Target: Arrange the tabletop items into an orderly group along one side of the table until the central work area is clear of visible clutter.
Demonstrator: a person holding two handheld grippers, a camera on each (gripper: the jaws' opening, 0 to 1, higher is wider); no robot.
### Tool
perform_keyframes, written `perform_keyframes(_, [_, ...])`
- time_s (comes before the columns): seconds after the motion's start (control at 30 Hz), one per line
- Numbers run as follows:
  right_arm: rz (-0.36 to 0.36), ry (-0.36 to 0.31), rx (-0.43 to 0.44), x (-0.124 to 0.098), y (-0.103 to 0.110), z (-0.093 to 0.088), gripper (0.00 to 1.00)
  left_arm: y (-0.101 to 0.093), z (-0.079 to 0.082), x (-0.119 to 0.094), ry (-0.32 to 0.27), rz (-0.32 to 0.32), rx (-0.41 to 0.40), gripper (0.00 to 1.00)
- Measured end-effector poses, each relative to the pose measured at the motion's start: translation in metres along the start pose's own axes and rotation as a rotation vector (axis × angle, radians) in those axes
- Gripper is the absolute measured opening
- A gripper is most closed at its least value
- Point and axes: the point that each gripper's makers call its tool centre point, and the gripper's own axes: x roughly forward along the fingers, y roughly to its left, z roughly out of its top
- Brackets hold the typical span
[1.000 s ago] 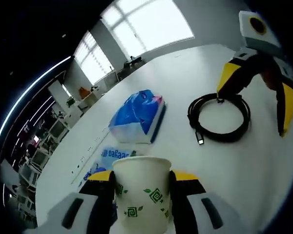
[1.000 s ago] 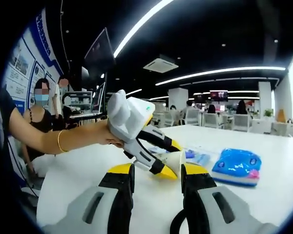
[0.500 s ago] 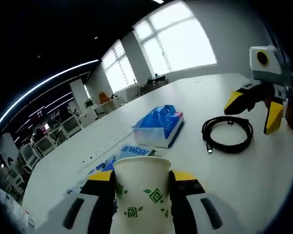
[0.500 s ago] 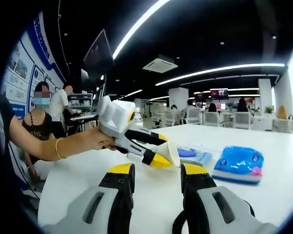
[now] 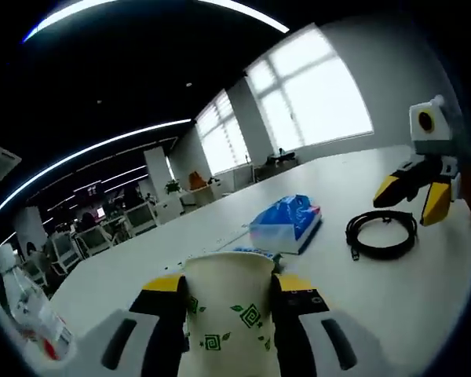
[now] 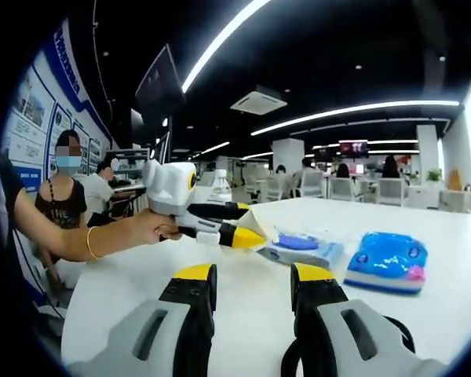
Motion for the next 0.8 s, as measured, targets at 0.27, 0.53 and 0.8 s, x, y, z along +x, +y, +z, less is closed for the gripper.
perform_keyframes(0.27, [0.004, 0.006, -0.003, 0.0, 0.002, -0.001, 0.36, 0.027, 0.005, -0.011, -0.057, 0.096, -0.029, 0.42])
perform_keyframes(0.53, [0.007, 0.006, -0.004, 0.0, 0.002, -0.001, 0.36, 0.052, -0.013, -0.02, -0.067, 0.187, -0.115, 0.41])
perform_keyframes(0.8, [0.018, 0.003, 0.0, 0.002, 0.004, -0.001, 0.36, 0.072, -0.017, -0.03, -0.102, 0.293, -0.131, 0.41])
